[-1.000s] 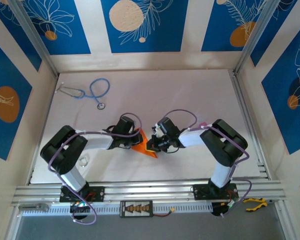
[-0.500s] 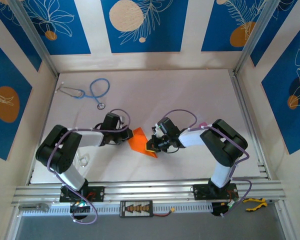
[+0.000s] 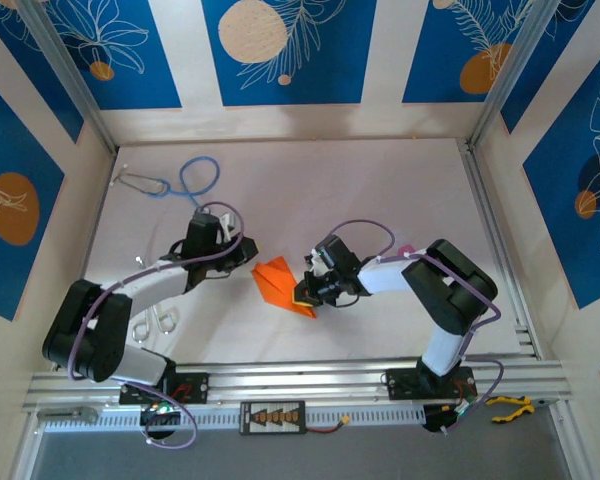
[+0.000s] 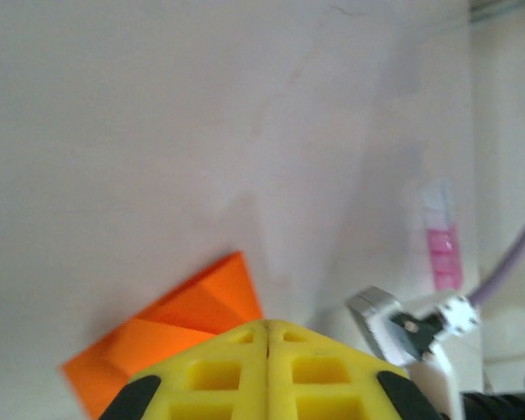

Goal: Fold a paper plane with a square sheet of paper (pick it up from the middle)
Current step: Fourth fold the wing at the center of the table.

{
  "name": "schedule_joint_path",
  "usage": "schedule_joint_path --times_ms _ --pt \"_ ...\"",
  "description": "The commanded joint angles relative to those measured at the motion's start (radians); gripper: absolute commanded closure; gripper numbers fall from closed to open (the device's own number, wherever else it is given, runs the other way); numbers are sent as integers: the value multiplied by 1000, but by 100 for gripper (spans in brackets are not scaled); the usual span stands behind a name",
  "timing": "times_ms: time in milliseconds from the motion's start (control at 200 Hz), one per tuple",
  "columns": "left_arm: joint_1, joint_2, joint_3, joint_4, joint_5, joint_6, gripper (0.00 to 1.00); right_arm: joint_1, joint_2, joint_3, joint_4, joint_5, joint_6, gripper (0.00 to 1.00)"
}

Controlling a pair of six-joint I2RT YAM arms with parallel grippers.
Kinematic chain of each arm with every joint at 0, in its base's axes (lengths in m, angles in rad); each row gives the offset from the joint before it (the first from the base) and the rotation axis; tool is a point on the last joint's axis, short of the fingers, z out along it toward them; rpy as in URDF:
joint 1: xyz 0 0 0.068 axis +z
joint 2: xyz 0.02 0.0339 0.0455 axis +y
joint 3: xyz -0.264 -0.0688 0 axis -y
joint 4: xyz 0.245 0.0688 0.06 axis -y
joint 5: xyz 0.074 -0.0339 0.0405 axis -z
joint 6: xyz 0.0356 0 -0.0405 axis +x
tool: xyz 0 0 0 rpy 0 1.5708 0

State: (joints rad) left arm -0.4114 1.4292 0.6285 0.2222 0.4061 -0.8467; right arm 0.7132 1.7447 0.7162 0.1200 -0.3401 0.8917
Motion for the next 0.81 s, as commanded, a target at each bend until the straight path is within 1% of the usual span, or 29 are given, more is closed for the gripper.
schedule_joint_path --times_ms 0,105,195,265,445,620,705,800 --pt "-74 67 -33 113 77 -52 94 3 10 -19 -138 39 -13 100" --pt "-118 170 -74 243 91 -99 94 4 12 -17 -145 37 -15 100" --pt "-113 241 -124 359 84 -143 95 3 9 -20 -149 41 -18 100" --pt "-96 270 -144 389 72 -145 95 2 9 -21 -152 39 -19 100" --pt "-37 262 -113 212 25 -52 96 2 13 -14 -155 38 -20 100" --pt "48 250 -26 -48 -6 62 96 2 15 -12 -156 38 -18 100" --pt "92 265 10 -125 5 90 97 1 15 -12 -158 38 -19 100" --pt "125 267 28 -157 26 109 97 2 12 -13 -163 42 -22 100"
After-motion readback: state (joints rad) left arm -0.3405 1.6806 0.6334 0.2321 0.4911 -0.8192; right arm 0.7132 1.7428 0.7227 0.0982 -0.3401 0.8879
